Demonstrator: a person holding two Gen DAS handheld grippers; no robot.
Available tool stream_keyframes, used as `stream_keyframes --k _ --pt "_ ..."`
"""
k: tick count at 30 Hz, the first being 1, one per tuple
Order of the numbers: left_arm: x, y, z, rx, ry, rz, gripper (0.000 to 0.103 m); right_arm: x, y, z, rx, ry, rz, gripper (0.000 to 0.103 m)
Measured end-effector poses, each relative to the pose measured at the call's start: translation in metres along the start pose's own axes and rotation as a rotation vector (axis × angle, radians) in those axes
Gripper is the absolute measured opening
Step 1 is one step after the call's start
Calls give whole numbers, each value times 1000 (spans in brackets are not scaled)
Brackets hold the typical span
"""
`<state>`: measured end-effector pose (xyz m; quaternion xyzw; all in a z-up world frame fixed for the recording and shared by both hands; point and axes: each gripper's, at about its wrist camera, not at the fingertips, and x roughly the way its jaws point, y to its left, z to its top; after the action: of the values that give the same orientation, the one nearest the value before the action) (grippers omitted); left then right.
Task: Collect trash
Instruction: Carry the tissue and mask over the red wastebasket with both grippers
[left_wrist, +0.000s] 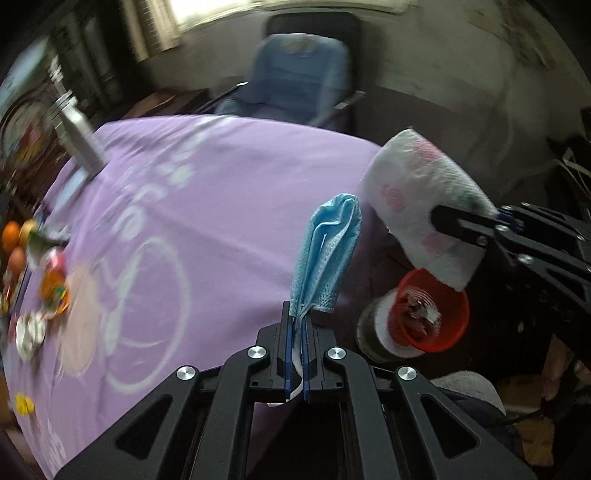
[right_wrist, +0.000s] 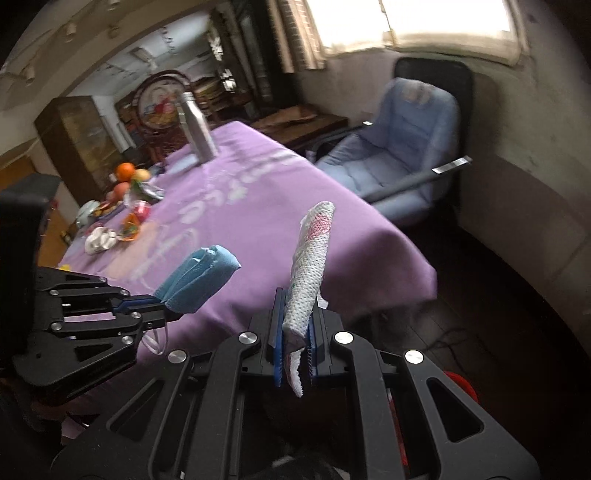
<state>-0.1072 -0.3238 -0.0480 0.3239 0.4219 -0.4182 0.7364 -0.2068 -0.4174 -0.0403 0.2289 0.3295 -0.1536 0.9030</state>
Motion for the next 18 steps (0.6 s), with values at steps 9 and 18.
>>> stream_keyframes --k 9,18 --pt "39 -94 10 205 66 -88 5 -2 -87 -52 168 86 -110 12" --pt "100 -160 8 344 183 -125 5 17 -156 -108 320 191 -194 12"
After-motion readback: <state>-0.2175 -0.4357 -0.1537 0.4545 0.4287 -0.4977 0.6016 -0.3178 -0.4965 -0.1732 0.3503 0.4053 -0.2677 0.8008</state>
